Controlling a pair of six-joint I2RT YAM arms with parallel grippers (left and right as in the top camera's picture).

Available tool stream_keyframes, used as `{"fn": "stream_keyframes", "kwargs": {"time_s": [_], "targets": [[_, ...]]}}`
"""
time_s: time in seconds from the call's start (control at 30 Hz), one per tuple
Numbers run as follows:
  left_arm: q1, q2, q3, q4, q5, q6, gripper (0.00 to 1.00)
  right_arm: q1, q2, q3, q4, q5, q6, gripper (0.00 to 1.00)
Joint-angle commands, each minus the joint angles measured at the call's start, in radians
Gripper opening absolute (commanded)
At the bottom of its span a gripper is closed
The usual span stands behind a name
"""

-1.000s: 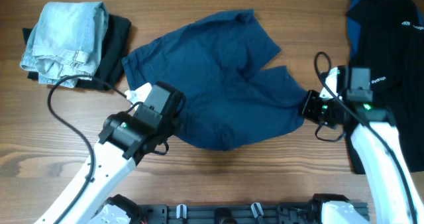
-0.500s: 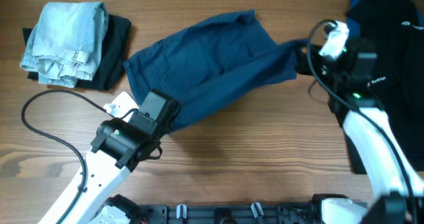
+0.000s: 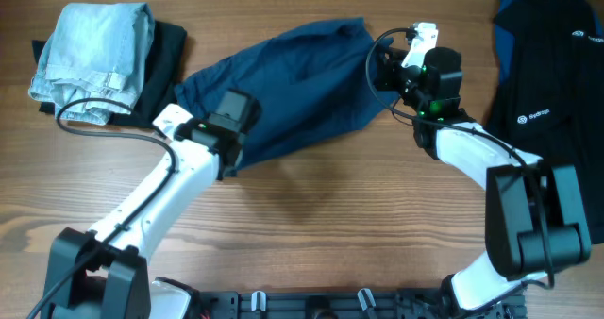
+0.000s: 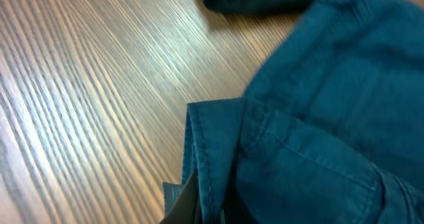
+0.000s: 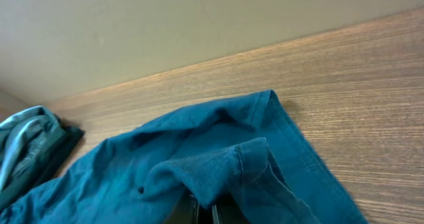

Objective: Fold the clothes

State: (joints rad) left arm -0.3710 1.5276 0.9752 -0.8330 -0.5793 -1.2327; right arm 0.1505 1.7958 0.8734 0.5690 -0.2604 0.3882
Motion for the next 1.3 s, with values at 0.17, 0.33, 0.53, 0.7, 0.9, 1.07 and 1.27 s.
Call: {"fn": "stream_keyframes", "kwargs": {"time_s": [0.17, 0.33, 0.53, 0.7, 0.9, 1.07, 1.27], "targets": [[0.161, 0.006, 0.005, 0.238, -0.040, 0.130, 0.04, 0.051, 0.193, 0.154, 0.030, 0.064, -0.001, 0.04], [0.161, 0.038, 0.005, 0.431, -0.040, 0.171, 0.07, 0.060, 0.276, 0.235, 0.034, 0.120, 0.000, 0.04], [0.162, 0.169, 0.005, 0.716, -0.040, 0.296, 0.33, 0.059, 0.277, 0.270, 0.042, 0.210, -0.023, 0.04], [0.167, 0.249, 0.005, 0.918, -0.040, 0.425, 0.25, 0.051, 0.278, 0.272, 0.052, 0.240, -0.030, 0.04], [0.197, 0.243, 0.012, 0.990, 0.029, 0.531, 0.71, 0.037, 0.278, 0.279, 0.156, 0.241, -0.030, 1.00], [0.191, 0.177, 0.105, 0.828, 0.209, 0.705, 0.99, 0.035, 0.268, 0.382, -0.046, 0.008, -0.113, 1.00], [0.173, 0.133, 0.156, 0.544, 0.462, 0.742, 0.95, 0.051, 0.265, 0.500, -0.438, -0.220, -0.220, 1.00]]}}
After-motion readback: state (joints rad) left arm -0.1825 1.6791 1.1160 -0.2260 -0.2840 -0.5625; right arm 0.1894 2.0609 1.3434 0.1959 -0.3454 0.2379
